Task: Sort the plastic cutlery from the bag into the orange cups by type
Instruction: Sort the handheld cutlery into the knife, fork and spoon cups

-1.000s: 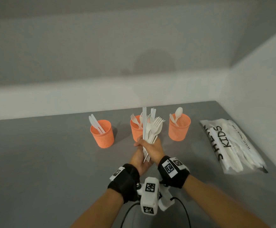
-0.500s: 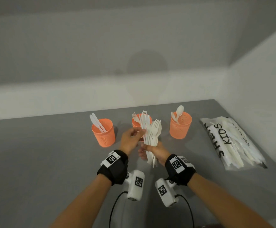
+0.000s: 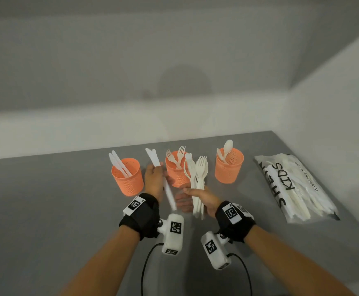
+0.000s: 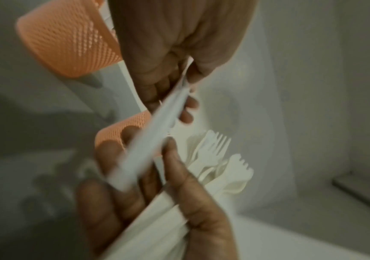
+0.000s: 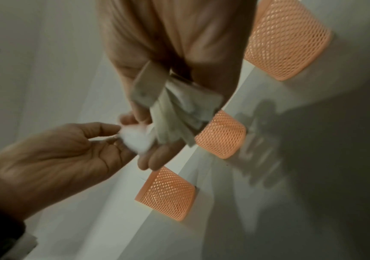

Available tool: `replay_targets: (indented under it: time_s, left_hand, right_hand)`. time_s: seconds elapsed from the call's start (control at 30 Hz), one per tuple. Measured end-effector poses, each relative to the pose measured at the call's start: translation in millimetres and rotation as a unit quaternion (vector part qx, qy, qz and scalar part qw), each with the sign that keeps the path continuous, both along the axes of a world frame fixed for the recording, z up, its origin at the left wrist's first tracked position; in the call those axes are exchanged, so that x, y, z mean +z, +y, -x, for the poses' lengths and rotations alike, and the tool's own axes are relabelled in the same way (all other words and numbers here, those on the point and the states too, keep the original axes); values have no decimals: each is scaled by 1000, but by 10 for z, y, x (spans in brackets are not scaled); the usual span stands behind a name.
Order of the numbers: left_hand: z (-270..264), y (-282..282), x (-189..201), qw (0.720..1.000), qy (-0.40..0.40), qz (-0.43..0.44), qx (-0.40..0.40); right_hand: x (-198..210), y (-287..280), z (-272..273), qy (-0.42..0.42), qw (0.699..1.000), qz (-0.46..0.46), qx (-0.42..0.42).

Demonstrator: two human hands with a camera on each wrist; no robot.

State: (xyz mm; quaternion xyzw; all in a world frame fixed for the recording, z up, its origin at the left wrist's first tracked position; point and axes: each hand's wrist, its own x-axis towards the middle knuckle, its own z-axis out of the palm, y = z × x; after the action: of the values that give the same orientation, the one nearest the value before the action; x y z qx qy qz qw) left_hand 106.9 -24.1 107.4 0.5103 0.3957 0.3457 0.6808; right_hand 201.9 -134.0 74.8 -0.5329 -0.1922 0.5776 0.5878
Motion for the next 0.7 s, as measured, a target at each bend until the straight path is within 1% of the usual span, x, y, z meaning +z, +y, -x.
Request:
replay_targets:
  time_s: [0.07, 0.13, 0.2, 0.33, 0.53, 0.63, 0.7]
  left_hand:
    - [-15, 48, 21, 1000, 4, -12, 17]
    - [-19, 67, 30, 999, 38, -36, -10]
    - [-15, 75, 16, 995, 69, -46, -49]
    - [-31, 82, -6, 991, 85, -14, -103]
    - [-103, 94, 38, 985, 98, -3, -144]
    - [-103, 143, 30, 984, 95, -3, -148]
    - [-104, 170, 39, 987, 96, -17, -128]
  right_hand:
    - [3, -14, -41, -3, 1000, 13, -4]
    - [2, -33, -80, -17, 1000, 12, -1]
    - [6, -40, -109, -25, 999, 11, 21]
    - [57, -37, -120, -35, 996, 17, 84]
    - [147, -52, -112, -6, 988, 30, 154]
    - [154, -67, -128, -12, 988, 30, 154]
    - [151, -66, -137, -24, 992, 35, 120]
